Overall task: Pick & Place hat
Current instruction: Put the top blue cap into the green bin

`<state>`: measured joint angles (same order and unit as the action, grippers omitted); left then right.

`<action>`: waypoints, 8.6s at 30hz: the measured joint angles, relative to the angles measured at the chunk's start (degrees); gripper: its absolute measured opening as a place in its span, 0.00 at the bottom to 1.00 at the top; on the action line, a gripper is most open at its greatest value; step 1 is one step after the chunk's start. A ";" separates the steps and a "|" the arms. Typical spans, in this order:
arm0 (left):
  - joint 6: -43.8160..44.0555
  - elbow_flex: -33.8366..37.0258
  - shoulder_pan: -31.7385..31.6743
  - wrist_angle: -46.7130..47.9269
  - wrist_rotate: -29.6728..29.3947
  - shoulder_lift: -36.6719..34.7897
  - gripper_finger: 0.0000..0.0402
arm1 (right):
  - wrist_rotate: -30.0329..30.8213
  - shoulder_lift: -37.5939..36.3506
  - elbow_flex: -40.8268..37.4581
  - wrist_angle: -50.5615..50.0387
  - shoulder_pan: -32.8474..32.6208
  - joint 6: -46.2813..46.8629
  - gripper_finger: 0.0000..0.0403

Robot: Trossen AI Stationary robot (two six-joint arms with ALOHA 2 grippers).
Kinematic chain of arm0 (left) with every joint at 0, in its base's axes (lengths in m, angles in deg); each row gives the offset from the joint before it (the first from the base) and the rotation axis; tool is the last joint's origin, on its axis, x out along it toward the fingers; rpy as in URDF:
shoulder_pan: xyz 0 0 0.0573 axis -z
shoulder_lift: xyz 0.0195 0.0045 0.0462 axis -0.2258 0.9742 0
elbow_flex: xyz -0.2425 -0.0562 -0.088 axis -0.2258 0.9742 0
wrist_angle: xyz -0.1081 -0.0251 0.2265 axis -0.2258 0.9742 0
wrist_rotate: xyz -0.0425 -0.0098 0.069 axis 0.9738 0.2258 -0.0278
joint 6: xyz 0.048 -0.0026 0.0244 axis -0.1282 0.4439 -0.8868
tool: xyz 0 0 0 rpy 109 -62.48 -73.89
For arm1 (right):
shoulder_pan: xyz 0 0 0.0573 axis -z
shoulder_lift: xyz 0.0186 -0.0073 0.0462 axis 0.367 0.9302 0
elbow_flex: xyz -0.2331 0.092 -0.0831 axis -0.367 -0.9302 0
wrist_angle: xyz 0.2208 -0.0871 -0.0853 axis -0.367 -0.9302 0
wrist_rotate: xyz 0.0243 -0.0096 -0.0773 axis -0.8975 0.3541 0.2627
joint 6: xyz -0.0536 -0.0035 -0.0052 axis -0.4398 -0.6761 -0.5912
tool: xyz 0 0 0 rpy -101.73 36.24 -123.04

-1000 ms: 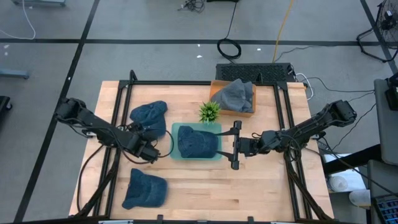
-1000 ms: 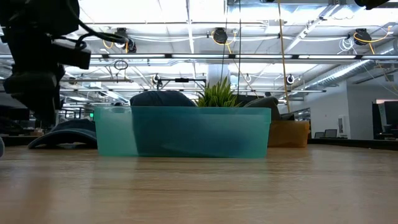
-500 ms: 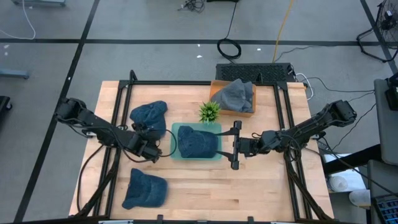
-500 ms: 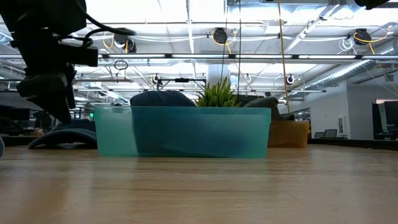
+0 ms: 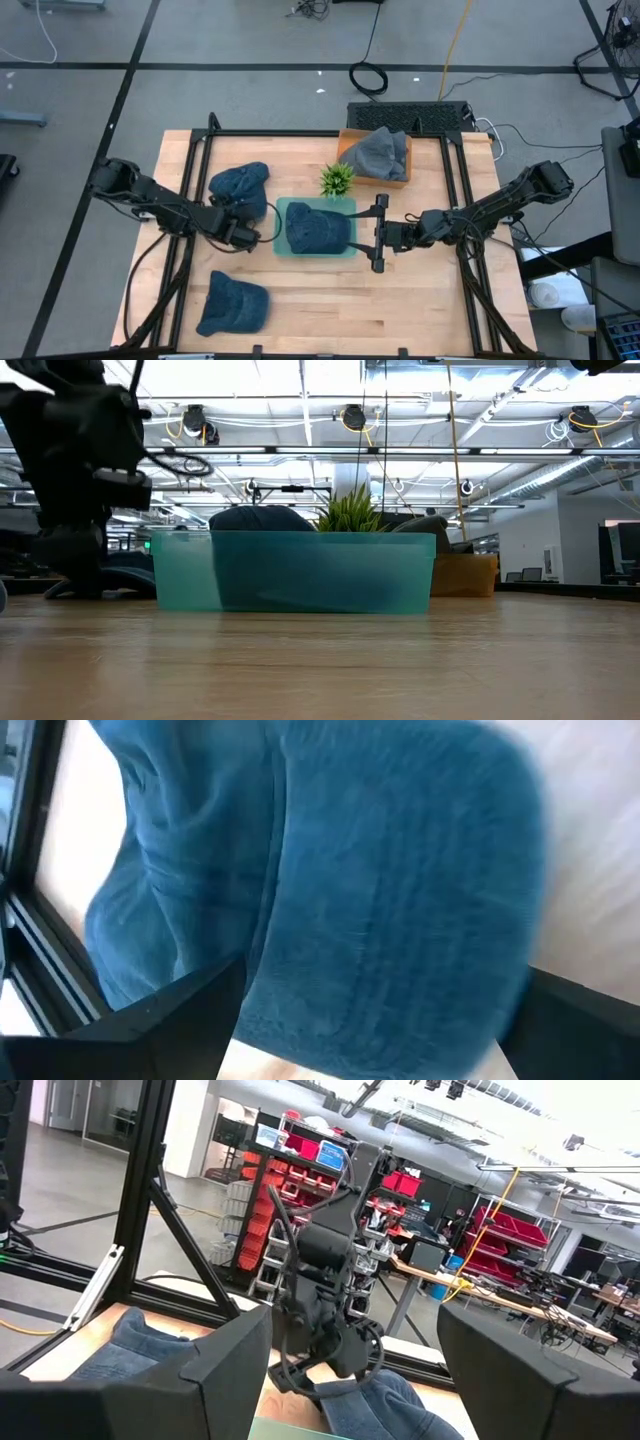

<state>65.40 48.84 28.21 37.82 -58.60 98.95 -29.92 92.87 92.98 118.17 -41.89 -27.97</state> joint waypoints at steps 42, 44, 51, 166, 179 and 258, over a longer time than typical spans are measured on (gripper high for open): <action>13.19 -24.47 3.03 35.25 -9.60 0.06 0.02 | 0.23 0.02 0.00 -0.01 -1.14 14.87 0.68; 13.91 -26.11 3.39 38.21 -10.98 0.06 0.02 | 0.24 0.00 0.00 -0.80 -1.14 15.89 0.68; 9.00 -31.42 4.39 38.27 -16.82 -0.35 0.02 | 0.27 0.00 0.00 -2.12 -1.14 17.03 0.68; -78.96 -42.33 28.73 -55.85 -58.88 8.89 0.92 | -33.94 2.77 0.37 -4.38 9.79 51.12 0.00; -71.28 -42.32 29.13 -55.94 -58.75 3.25 0.92 | -41.86 -14.15 0.33 -46.12 8.34 48.31 0.00; -32.06 -42.27 -7.88 -8.88 39.57 -5.93 0.02 | -20.70 19.58 51.30 -92.12 4.81 6.38 0.00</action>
<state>33.34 6.57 20.33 28.94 -19.03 93.03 -50.63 112.45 144.28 26.04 -37.08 -21.59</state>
